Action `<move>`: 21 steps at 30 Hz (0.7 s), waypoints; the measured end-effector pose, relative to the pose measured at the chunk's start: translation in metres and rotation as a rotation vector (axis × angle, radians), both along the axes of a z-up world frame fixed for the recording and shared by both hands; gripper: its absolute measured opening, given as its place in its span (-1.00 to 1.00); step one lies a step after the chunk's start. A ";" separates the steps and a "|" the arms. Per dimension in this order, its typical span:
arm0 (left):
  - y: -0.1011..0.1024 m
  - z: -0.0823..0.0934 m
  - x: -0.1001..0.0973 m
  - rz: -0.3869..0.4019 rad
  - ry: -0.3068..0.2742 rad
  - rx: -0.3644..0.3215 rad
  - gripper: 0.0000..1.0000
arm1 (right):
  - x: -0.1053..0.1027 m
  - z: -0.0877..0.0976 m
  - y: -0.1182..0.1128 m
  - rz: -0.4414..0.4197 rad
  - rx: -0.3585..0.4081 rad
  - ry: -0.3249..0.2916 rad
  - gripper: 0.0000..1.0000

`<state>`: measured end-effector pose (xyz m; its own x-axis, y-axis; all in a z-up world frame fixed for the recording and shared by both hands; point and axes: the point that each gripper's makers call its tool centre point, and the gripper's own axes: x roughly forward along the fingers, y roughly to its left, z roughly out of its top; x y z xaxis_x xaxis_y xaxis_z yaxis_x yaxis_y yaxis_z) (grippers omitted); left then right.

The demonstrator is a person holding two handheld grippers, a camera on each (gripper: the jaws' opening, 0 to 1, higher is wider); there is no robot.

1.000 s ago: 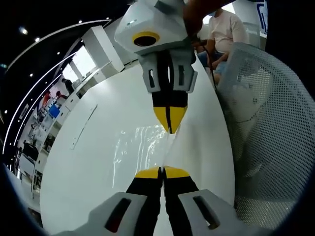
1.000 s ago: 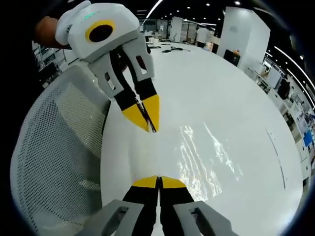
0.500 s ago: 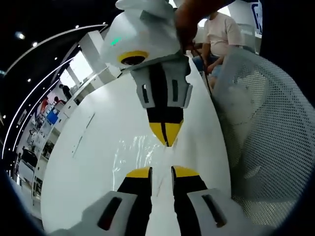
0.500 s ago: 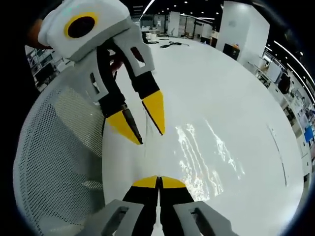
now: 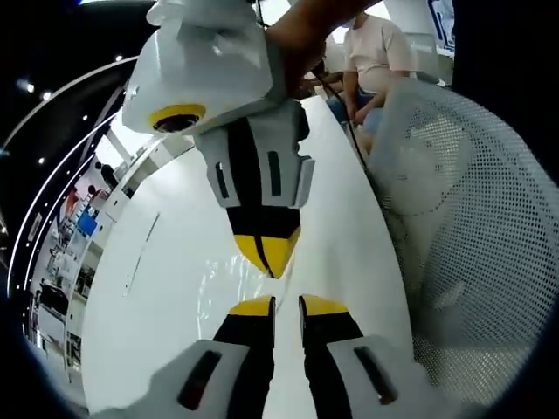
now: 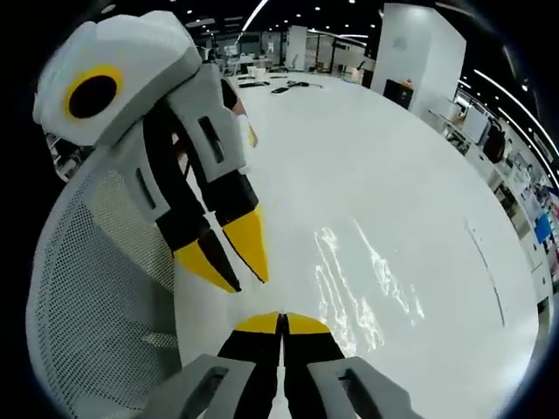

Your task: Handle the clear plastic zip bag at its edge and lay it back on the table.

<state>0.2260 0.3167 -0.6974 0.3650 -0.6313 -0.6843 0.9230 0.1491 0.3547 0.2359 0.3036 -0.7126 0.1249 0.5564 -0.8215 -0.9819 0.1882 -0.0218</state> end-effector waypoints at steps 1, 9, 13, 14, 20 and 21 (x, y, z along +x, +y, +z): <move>0.000 0.000 0.001 0.006 0.003 -0.002 -0.84 | 0.000 0.001 0.000 0.000 0.002 -0.003 -1.00; 0.004 -0.001 0.009 0.044 -0.003 0.018 -0.92 | 0.014 0.014 0.004 -0.024 0.036 -0.077 -1.00; 0.006 -0.002 0.013 0.063 -0.006 0.027 -0.96 | 0.024 0.025 0.005 -0.028 0.051 -0.149 -1.00; 0.006 -0.002 0.013 0.065 -0.006 0.027 -0.96 | 0.027 0.028 0.005 -0.033 0.052 -0.162 -1.00; 0.006 0.002 0.016 0.070 -0.025 0.031 -0.95 | 0.040 0.046 0.007 -0.057 0.078 -0.241 -1.00; 0.006 0.004 0.017 0.074 -0.029 0.028 -0.95 | 0.042 0.053 0.007 -0.064 0.084 -0.255 -1.00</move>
<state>0.2432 0.3223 -0.6934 0.4298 -0.5826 -0.6899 0.8991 0.2060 0.3861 0.2777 0.3106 -0.6591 0.3593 0.6053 -0.7103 -0.9326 0.2618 -0.2486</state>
